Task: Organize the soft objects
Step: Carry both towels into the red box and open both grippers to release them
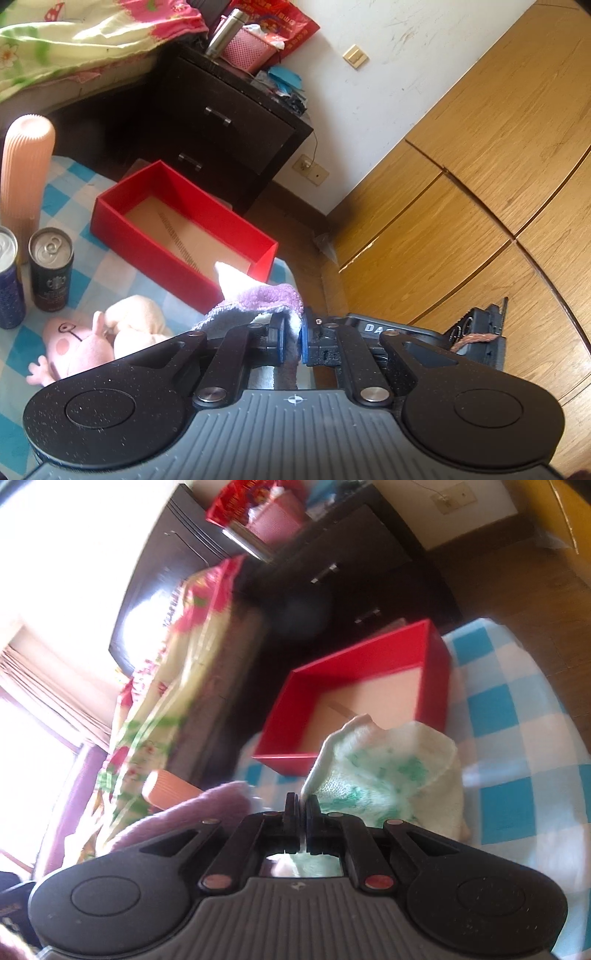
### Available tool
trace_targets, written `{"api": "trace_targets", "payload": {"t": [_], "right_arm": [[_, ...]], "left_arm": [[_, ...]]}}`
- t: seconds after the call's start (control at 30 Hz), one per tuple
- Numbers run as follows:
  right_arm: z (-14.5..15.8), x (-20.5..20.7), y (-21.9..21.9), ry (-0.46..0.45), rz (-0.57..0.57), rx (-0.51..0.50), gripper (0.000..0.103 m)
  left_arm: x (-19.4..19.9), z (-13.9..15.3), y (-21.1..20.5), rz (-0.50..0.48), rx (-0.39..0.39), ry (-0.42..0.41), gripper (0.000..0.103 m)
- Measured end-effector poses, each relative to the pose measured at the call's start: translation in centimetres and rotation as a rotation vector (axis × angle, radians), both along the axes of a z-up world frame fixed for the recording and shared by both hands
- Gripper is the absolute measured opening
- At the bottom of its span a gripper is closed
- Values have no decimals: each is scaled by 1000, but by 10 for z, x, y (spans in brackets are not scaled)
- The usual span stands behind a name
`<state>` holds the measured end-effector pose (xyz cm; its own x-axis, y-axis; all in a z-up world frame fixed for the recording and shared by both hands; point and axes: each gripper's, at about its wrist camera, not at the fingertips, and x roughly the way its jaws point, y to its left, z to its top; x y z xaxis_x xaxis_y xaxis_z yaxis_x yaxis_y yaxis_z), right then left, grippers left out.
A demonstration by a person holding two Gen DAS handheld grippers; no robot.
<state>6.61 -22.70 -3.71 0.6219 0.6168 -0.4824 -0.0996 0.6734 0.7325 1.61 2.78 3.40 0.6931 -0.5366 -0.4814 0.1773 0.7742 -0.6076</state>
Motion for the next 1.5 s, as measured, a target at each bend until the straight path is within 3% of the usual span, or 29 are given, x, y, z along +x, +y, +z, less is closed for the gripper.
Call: {"api": "trace_targets", "payload": {"t": [0.23,0.53,0.73,0.9,1.13,1.4,1.5], "right_arm": [[52,-1,-8,-135,-22,102,0],[143,24,-13,-337,-84,78,0],[166,60,-5,-383,-127,-8,0],[142,98,9,-341,-138,-131,0],[67,148,20,-191,-107,-196,0],[6,180,28,-81,-91,-304,0],[-10,185,33,-41,-82,-367,0]], "left_arm": [[18,45,2,34,-22,-105,4],[59,98,-11,76,37,-204,5],[105,100,-24,107,111,-214,5],[149,68,-37,92,180,-152,5],[202,-2,-45,115,266,-14,5],[236,-57,-37,170,378,99,6],[242,-69,-37,187,428,130,13]]}}
